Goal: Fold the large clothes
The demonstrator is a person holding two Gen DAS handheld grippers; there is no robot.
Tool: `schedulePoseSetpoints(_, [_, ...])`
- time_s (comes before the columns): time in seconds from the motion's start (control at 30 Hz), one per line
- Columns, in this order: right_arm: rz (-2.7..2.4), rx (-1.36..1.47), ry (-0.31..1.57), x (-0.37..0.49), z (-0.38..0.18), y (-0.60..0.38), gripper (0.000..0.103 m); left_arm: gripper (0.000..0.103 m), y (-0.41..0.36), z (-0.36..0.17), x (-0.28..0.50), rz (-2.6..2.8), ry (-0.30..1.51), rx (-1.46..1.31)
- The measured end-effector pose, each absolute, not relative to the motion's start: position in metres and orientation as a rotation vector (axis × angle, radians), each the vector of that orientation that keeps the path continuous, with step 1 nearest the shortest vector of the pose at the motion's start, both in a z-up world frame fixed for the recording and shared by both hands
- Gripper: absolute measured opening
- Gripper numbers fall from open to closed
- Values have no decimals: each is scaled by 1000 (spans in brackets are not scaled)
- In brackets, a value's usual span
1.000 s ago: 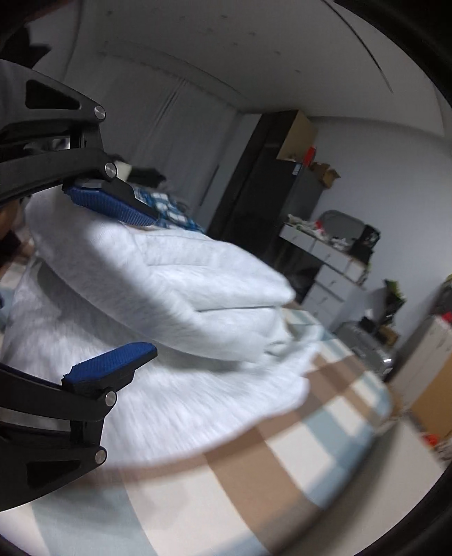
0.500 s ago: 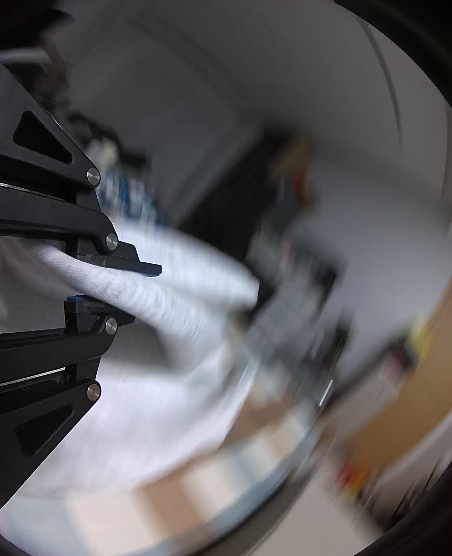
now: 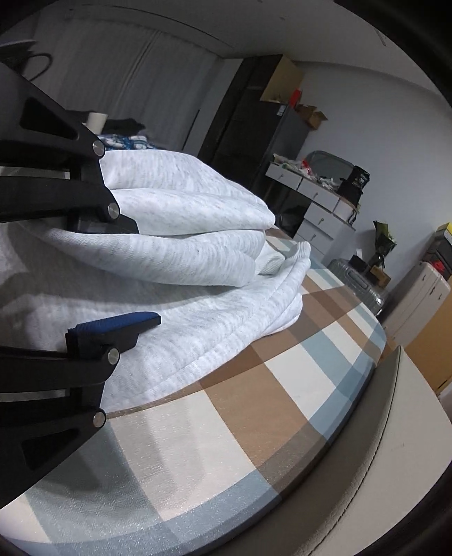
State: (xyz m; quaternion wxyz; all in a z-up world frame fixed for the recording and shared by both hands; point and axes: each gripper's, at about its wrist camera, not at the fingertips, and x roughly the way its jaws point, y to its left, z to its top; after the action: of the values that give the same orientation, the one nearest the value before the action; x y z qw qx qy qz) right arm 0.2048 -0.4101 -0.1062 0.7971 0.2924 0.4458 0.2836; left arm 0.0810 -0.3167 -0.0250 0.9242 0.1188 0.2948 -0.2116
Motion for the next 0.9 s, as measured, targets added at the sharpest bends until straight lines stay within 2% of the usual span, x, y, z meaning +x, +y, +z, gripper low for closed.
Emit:
schedulePoseSetpoints(0.13, [634, 663, 895, 200, -99, -416, 57, 83, -249, -9, 80, -261, 570, 10])
schedulePoseSetpoints(0.23, [598, 625, 868, 197, -93, -418, 61, 83, -199, -19, 95, -90, 598, -168])
schedulePoseSetpoints(0.43, [668, 511, 951, 200, -105, -376, 61, 83, -162, -65, 142, -3, 753, -341])
schedulePoseSetpoints(0.7, [717, 475, 979, 178, -112, -342, 61, 83, -147, -56, 119, 76, 735, -202])
schedulePoseSetpoints(0.9, [941, 342, 1103, 137, -112, -297, 59, 83, -100, -48, 94, 29, 748, -304])
